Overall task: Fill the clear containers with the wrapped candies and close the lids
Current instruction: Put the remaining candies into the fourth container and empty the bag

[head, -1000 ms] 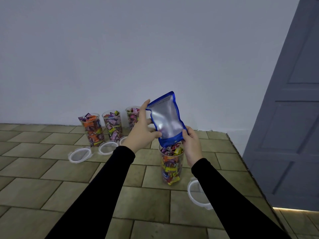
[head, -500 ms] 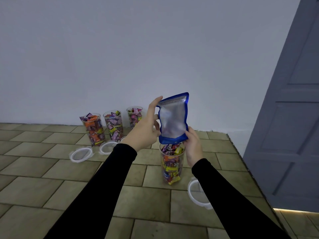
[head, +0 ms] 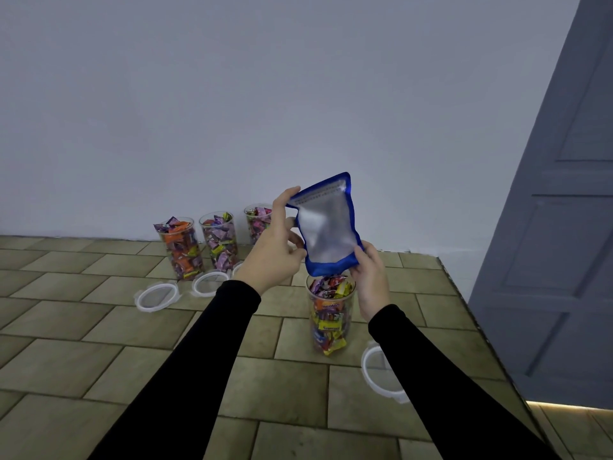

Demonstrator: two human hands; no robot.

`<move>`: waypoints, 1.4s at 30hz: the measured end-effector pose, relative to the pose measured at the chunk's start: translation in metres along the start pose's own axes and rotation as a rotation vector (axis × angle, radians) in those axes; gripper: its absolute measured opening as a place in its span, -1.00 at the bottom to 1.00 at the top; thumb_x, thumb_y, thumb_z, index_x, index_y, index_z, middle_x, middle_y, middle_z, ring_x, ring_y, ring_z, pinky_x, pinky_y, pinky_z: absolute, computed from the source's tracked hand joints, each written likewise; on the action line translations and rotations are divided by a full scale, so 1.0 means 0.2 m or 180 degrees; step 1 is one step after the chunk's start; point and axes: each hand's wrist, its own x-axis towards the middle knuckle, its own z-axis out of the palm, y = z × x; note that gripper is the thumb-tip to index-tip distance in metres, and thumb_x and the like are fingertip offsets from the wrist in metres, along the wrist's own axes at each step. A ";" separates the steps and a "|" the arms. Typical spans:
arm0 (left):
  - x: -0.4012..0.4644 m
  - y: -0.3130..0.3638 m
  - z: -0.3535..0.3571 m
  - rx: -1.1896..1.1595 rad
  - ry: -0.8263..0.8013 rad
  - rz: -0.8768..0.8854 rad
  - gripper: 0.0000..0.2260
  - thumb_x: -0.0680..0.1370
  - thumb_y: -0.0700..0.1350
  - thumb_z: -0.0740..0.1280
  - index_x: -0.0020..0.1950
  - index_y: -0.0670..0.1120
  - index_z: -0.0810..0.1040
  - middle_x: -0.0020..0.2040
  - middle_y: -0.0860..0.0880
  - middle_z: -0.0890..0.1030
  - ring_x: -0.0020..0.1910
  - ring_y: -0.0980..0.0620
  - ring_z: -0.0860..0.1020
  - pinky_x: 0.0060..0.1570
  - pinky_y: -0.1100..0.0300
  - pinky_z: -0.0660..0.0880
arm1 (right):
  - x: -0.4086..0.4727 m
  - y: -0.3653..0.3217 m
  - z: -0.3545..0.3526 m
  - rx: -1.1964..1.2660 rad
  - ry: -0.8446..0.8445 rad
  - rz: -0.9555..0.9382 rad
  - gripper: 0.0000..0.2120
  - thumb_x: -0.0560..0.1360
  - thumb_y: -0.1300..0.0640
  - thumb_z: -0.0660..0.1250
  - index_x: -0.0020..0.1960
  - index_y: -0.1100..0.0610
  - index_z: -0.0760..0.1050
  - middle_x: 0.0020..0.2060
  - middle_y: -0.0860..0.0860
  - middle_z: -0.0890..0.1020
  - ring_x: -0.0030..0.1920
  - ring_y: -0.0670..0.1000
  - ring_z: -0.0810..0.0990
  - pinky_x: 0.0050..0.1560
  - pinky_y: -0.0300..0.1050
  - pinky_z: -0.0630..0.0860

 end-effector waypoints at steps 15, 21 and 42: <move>0.05 -0.03 -0.05 -0.0934 0.1100 -0.0641 -0.72 0.49 -0.11 0.46 0.13 -0.09 0.47 0.06 -0.09 0.57 -0.16 0.07 0.55 -0.21 0.28 0.48 | 0.01 -0.05 0.04 -0.0667 0.0261 -0.0349 -0.84 0.60 0.08 0.24 0.09 0.14 0.51 -0.01 0.04 0.65 0.03 0.00 0.63 0.10 -0.02 0.56; 0.06 -0.01 -0.03 -0.0010 0.1172 -0.0320 -0.78 0.56 -0.01 0.36 -0.09 -0.17 0.55 -0.32 0.00 0.47 -0.39 0.23 0.37 -0.35 0.41 0.31 | 0.05 -0.06 0.07 -0.1173 0.0311 -0.0520 -0.89 0.64 0.04 0.15 0.07 0.05 0.40 -0.16 -0.09 0.55 -0.18 -0.12 0.54 -0.19 -0.31 0.47; -0.28 -0.26 -0.45 -0.0019 0.2798 -0.0803 -0.86 0.66 -0.06 0.19 -0.04 -0.10 0.43 -0.26 0.01 0.45 -0.31 0.07 0.39 -0.29 0.33 0.34 | -0.14 0.05 0.69 -0.2308 -0.0353 -0.2384 -0.46 0.52 -0.01 0.25 0.44 0.18 0.28 0.29 0.10 0.38 0.29 0.09 0.40 0.32 0.07 0.41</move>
